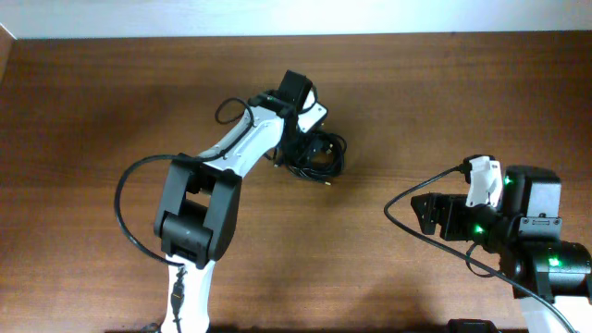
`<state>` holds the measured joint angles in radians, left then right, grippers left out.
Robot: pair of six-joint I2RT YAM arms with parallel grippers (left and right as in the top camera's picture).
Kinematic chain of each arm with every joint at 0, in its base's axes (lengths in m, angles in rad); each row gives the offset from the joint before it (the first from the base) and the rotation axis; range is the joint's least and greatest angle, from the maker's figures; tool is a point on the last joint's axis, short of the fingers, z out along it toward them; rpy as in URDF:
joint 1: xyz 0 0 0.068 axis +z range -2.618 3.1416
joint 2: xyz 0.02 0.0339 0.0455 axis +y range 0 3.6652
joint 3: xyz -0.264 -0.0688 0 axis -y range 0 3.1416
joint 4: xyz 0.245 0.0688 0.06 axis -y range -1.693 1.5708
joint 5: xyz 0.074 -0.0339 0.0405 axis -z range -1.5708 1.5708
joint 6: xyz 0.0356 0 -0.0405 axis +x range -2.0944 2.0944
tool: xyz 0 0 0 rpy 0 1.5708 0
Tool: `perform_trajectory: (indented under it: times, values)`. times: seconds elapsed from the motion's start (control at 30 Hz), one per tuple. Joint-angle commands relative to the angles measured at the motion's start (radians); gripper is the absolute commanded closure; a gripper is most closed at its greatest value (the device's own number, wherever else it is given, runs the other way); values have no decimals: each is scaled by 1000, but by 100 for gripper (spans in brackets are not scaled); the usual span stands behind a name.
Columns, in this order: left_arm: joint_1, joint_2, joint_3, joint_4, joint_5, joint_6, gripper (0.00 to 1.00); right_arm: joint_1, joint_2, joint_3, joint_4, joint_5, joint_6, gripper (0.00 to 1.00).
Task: Untangle cables
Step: 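Move the left gripper down onto the black cable coil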
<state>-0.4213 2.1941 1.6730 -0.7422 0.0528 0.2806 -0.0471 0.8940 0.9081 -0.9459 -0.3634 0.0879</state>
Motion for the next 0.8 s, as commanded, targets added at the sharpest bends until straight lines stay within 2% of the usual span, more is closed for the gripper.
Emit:
perform_trajectory:
  times: [0.0, 0.07, 0.1, 0.13, 0.2, 0.27, 0.33, 0.37, 0.4, 0.43, 0.47, 0.6, 0.77]
  values:
    - [-2, -1, 117, -56, 14, 5, 12, -5, -16, 19, 3, 9, -14, 9]
    - [-2, -1, 140, -67, 10, 5, 12, -5, -15, 19, 3, 9, -14, 9]
    - [-2, 0, 140, -69, 2, 5, 14, -5, -15, 19, 2, 9, -14, 9]
    - [3, 0, 140, -71, -43, 5, 21, -5, -15, 19, -1, 9, -14, 9]
    - [23, 0, 138, -91, -100, -1, 18, -5, -15, 19, -2, 9, -14, 9]
    - [52, 0, 136, -104, -89, -20, 18, -5, -15, 19, -1, 9, -14, 9]
    - [75, 0, 135, -108, 2, -21, 19, -5, -15, 19, -2, 9, -14, 9]
    - [79, 0, 135, -105, 23, -21, 30, -5, -15, 19, -2, 9, -14, 9]
    - [79, 0, 135, -105, 23, -21, 48, -5, -15, 19, -2, 9, -14, 9]
    - [75, 0, 135, -109, 32, -21, 47, -5, -15, 19, -2, 9, -14, 9]
    - [71, 0, 129, -108, 42, -21, 41, -5, -15, 19, -2, 9, -14, 9]
    - [59, 0, 105, -98, 42, -23, 39, -5, -15, 19, -5, 9, -14, 9]
    - [60, 5, 61, -70, 59, -25, 42, -5, -15, 19, -8, 9, -14, 9]
